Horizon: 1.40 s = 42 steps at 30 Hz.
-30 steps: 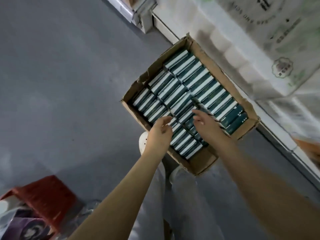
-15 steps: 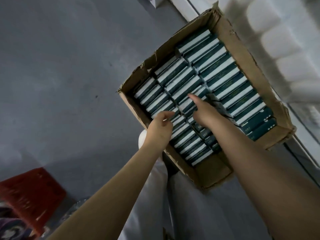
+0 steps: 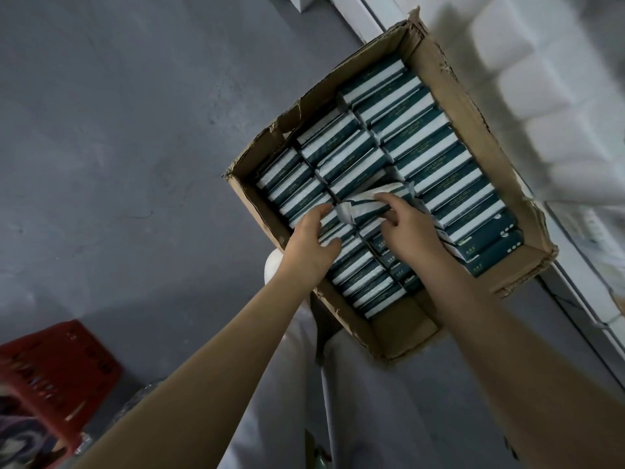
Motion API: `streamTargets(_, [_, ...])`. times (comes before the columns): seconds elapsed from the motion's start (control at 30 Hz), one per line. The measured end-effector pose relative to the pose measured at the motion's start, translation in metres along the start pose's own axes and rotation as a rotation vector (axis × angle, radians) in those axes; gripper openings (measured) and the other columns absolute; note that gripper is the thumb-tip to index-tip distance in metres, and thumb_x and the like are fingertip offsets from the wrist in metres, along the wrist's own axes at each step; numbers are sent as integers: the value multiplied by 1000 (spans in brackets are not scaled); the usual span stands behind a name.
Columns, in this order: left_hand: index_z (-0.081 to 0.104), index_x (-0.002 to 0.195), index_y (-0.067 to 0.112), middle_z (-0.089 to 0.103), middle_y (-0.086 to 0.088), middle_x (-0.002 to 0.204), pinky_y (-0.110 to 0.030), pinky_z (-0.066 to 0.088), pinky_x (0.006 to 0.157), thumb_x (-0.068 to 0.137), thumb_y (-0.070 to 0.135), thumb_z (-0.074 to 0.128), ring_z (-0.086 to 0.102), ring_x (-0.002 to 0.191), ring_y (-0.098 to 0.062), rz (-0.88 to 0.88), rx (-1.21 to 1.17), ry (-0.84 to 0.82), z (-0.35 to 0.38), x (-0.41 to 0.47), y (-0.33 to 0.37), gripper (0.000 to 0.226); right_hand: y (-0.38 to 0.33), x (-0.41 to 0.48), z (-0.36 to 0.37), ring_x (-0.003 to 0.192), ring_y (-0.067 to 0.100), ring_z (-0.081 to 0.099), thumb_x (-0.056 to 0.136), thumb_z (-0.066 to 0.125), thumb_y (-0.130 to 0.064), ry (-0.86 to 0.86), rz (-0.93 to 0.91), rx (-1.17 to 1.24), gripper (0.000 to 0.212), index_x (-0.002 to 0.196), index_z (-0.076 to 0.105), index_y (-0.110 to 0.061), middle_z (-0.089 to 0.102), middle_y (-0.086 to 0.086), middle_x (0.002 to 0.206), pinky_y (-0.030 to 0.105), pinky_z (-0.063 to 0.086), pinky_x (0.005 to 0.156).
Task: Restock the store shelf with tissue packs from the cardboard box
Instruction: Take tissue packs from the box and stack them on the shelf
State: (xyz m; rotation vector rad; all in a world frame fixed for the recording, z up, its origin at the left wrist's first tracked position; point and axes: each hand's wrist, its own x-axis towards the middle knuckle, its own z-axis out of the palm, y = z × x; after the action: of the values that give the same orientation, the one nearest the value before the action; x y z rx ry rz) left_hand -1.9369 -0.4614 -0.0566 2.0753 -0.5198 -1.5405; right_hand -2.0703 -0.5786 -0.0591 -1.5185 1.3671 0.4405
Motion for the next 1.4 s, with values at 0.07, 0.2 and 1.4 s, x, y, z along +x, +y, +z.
streamTargets(0.07, [29, 149, 27, 31, 7, 151, -30, 27, 113, 88, 12, 66, 27, 139, -10, 66, 67, -15, 0, -2, 1, 73, -2, -13, -4, 41, 6, 41, 100, 38, -7, 5, -28, 50, 48, 139, 46, -33, 66, 10, 109, 20, 35, 40])
streamTargets(0.2, [26, 150, 29, 27, 3, 157, -40, 22, 114, 87, 19, 68, 21, 144, -21, 136, 272, 25, 0, -7, 6, 77, -11, -37, -6, 34, 4, 34, 98, 40, -5, -36, -60, 112, 49, 137, 51, -32, 55, -10, 75, 15, 28, 37])
streamTargets(1.4, [35, 133, 14, 56, -7, 110, -24, 40, 64, 92, 26, 64, 52, 86, -18, -21, 184, 104, -43, -54, 50, 52, -52, -27, -63, 115, 14, 48, 97, 57, -27, 378, -243, -77, 32, 126, 54, -13, 52, -2, 125, 31, 40, 97])
